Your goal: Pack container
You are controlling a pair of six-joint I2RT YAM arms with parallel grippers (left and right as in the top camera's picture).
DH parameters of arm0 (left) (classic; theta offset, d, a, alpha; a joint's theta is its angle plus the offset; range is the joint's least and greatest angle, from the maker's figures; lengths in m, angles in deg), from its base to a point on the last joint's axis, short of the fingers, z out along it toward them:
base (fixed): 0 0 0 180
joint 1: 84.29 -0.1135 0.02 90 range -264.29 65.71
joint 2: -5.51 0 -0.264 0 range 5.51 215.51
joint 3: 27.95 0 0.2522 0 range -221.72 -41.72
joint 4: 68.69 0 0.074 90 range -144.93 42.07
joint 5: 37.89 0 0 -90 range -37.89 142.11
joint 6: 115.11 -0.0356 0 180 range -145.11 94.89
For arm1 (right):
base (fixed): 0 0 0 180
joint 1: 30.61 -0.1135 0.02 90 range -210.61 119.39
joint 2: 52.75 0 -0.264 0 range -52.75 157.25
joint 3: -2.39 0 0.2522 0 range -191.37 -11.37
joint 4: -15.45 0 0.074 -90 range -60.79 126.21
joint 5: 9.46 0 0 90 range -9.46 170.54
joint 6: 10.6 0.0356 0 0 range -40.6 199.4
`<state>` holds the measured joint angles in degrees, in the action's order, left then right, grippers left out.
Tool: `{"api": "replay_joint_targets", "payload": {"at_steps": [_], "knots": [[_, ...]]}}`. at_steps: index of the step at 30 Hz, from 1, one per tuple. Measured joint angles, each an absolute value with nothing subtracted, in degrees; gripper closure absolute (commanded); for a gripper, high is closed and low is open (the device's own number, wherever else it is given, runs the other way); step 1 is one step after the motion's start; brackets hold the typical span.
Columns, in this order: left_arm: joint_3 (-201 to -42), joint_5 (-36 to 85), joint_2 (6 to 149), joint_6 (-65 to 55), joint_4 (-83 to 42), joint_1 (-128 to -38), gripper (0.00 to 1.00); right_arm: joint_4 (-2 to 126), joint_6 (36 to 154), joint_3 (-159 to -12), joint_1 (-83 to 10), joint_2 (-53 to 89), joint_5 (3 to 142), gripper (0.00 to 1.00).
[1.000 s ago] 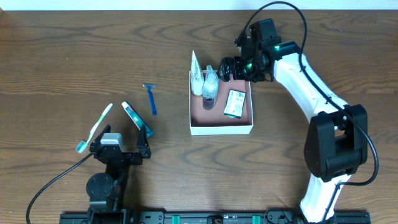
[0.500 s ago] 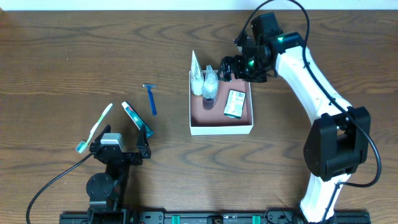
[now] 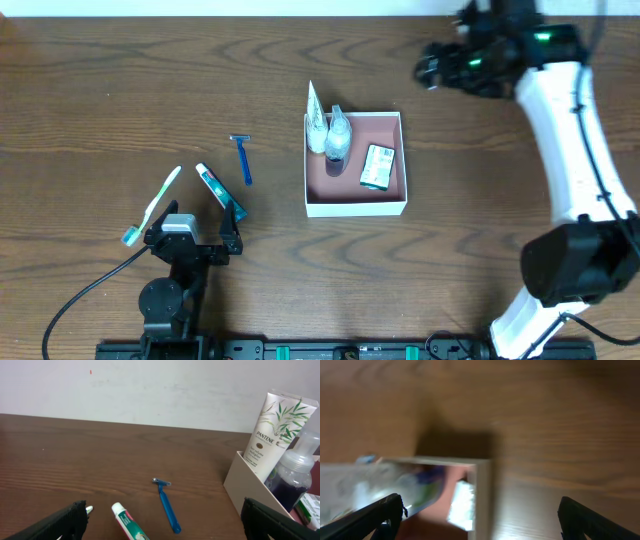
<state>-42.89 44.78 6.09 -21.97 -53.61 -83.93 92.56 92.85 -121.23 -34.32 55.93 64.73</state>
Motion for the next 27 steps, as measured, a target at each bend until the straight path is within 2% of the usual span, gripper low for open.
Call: {"api": "replay_joint_targets", "payload": {"at_steps": [12,20,27], "knots": [[-42.9,44.8,6.1,-22.0,-53.6,-83.9,0.02,99.1,93.1,-121.3,-16.7,56.0,67.2,0.01],[-43.0,44.6,6.1,-20.8,-53.4,-83.9,0.02,99.1,93.1,-121.3,-12.9,56.0,67.3,0.01],[-52.2,42.4,12.2,-18.3,-44.1,-83.9,0.02,99.1,93.1,-121.2,-12.8,56.0,67.3,0.01]]}}
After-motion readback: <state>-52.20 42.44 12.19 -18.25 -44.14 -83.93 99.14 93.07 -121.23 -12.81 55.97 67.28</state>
